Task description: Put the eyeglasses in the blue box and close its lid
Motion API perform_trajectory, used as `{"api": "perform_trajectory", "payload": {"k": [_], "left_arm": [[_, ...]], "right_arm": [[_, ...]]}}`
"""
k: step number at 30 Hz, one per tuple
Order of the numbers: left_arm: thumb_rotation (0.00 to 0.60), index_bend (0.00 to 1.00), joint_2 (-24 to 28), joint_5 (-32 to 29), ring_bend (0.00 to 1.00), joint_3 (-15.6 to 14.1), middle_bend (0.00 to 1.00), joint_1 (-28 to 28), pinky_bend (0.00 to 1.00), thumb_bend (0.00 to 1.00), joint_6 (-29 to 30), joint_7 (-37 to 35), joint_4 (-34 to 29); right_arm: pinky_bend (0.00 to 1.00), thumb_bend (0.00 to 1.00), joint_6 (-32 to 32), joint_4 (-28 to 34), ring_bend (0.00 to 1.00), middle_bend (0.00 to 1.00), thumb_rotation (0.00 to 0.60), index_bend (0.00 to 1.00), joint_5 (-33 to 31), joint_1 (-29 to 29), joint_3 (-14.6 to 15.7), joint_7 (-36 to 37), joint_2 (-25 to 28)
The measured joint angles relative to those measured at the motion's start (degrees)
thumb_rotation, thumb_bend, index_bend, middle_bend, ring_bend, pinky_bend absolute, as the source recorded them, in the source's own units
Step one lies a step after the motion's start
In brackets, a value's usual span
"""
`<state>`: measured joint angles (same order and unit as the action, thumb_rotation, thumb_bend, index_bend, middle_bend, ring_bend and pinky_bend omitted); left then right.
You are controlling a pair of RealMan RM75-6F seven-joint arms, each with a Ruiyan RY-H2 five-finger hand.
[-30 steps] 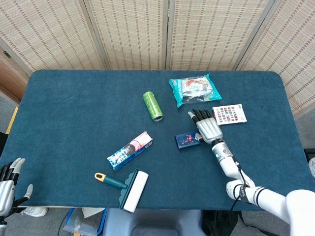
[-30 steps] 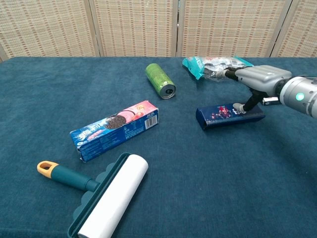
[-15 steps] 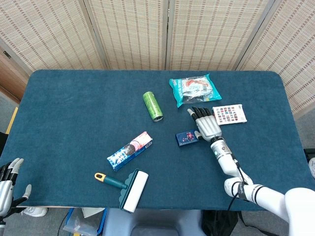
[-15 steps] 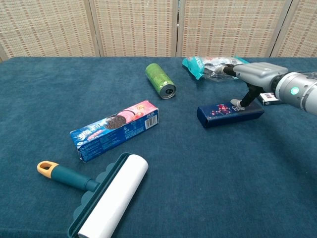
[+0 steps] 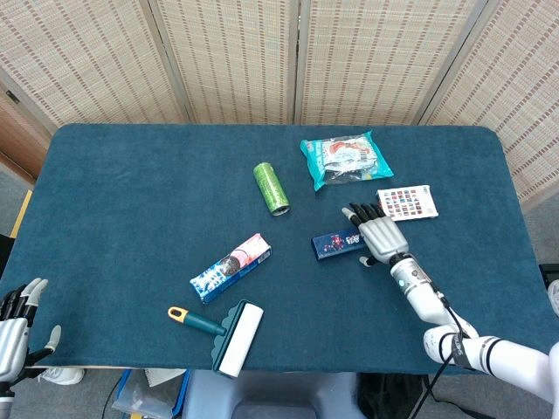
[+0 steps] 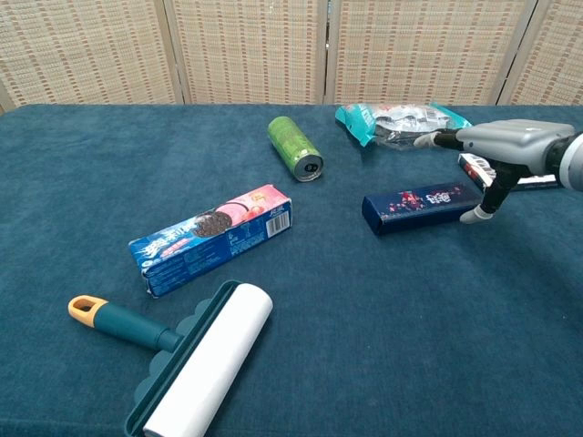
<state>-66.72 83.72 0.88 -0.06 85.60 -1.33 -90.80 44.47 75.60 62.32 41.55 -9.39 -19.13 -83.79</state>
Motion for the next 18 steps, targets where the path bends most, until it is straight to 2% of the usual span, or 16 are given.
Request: {"api": "perform_trajectory", "payload": {"k": [7, 18], "left_arm": [[0.600, 0.00, 0.15, -0.34, 0.00, 0.03, 0.00, 0.08, 0.00, 0.40, -0.04, 0.47, -0.29], [0.600, 0.00, 0.00, -0.48, 0.00, 0.12, 0.00, 0.08, 0.00, 0.40, -0.04, 0.48, 0.01]], "right_arm": [[0.00, 0.23, -3.30, -4.70, 0.00, 0.02, 0.600, 0.21, -4.60, 3.23, 0.16, -3.29, -3.72], [0.00, 0.34, -4.09, -9.47, 0.00, 0.18, 0.600, 0.51, -6.51, 5.48, 0.09, -3.24, -7.85]]}}
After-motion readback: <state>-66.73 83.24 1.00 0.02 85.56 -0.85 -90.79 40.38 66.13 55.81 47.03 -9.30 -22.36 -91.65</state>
